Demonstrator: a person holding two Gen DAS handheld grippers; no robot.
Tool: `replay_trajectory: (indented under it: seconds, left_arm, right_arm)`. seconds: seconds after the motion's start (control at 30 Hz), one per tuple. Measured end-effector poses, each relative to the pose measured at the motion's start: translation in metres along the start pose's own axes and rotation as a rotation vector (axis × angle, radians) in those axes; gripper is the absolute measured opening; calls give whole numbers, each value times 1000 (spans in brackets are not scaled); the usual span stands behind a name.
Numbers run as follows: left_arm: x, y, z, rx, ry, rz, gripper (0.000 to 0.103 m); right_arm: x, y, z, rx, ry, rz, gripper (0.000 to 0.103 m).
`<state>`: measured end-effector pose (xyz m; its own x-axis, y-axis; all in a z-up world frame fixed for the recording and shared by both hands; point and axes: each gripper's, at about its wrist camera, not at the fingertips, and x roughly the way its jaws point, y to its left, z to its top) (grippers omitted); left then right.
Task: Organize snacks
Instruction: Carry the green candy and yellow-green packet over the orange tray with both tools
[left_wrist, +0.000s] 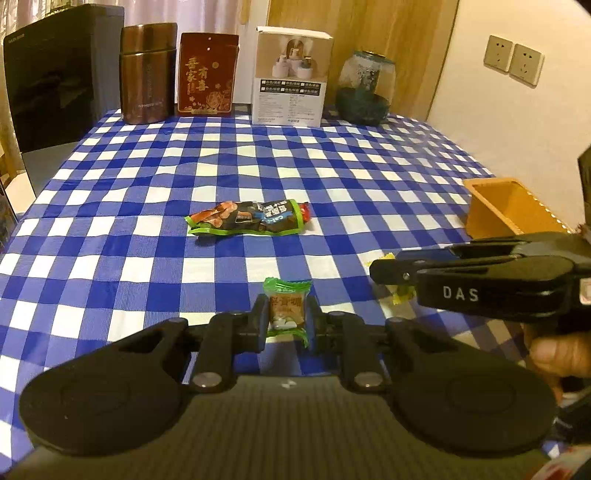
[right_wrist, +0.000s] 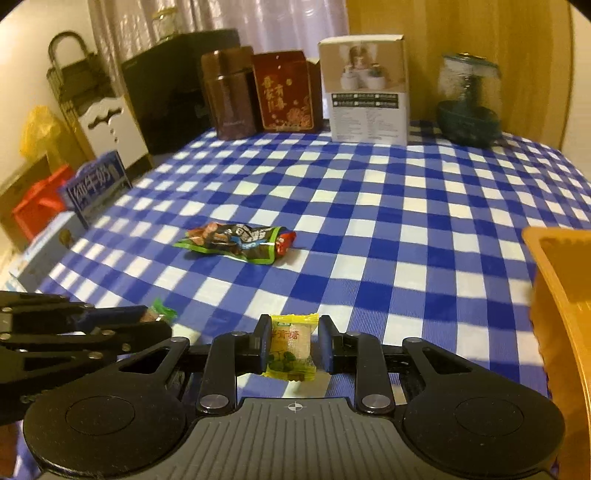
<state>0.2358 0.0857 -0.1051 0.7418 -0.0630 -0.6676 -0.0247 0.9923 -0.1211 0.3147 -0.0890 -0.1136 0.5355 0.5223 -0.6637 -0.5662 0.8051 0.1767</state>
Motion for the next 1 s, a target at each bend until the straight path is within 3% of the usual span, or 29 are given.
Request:
replay_trajectory:
  seconds: [0.7, 1.0]
  left_arm:
    - [-109, -47, -29, -66, -67, -29, 18]
    - [-140, -70, -41, -58, -78, -45, 18]
  right_arm:
    - [-132, 31, -69, 145, -65, -83, 27]
    - [-181, 33, -81, 177, -111, -120, 27]
